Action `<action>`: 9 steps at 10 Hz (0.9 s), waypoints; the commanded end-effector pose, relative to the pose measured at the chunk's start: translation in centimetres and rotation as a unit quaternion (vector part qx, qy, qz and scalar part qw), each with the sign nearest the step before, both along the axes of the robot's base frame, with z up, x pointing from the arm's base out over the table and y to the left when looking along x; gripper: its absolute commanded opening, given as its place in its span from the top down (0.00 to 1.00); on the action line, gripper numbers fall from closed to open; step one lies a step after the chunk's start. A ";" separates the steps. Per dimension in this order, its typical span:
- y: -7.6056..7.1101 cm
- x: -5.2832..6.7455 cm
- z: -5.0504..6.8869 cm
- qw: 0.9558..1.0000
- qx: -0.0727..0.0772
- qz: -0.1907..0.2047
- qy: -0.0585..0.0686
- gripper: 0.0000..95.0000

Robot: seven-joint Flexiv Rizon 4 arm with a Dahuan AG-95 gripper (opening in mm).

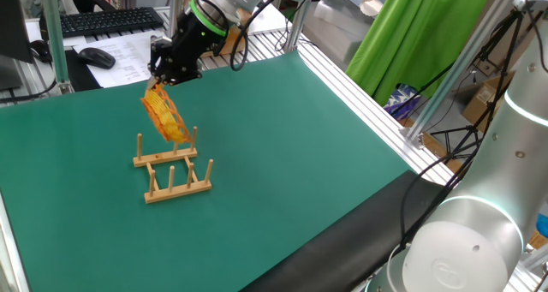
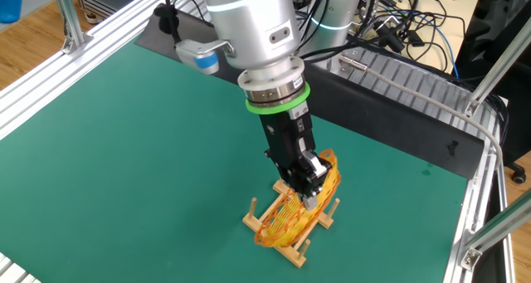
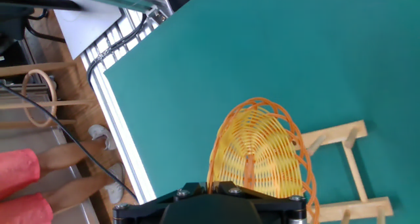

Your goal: Put the dish on the dish rack

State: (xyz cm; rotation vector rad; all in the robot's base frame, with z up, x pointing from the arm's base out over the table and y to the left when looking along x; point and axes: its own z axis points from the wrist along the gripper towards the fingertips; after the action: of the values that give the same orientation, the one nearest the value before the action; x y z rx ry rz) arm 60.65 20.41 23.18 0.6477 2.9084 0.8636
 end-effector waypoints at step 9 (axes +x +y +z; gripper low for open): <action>1.9 -0.7 0.2 1.000 0.003 -0.018 0.011 1.00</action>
State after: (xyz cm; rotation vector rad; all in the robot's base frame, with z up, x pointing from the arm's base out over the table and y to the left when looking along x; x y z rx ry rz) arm 60.21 22.31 23.18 0.7063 2.9041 0.8645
